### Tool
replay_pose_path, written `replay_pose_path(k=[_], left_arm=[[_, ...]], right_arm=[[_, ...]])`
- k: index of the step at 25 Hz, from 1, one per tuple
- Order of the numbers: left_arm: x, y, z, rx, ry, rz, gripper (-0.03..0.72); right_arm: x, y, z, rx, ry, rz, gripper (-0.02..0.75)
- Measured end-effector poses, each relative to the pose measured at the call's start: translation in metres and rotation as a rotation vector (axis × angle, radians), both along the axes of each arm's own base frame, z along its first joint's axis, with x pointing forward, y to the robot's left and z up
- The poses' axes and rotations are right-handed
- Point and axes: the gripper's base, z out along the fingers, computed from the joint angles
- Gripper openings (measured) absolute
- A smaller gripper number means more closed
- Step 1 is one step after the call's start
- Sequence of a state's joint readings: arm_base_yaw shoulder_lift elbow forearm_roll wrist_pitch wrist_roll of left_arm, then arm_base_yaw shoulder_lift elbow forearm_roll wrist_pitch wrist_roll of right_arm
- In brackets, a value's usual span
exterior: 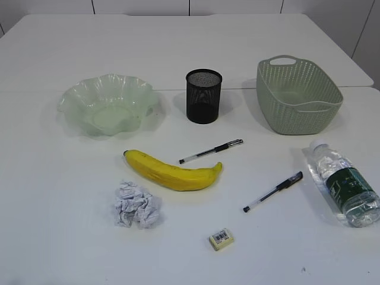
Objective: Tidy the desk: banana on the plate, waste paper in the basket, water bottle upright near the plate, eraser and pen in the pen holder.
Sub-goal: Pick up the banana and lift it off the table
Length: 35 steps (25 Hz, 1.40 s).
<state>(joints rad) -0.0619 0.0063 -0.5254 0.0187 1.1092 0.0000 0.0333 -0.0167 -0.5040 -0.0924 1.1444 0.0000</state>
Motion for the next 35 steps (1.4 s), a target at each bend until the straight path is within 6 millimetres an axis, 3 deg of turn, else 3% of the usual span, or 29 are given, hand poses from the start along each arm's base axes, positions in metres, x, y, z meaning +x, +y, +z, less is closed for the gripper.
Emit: replay_pose_path(k=[35], left_arm=[[0.0, 0.0, 0.0, 0.0, 0.0, 0.0, 0.465]], right_arm=[[0.0, 0.0, 0.0, 0.0, 0.0, 0.0, 0.589]])
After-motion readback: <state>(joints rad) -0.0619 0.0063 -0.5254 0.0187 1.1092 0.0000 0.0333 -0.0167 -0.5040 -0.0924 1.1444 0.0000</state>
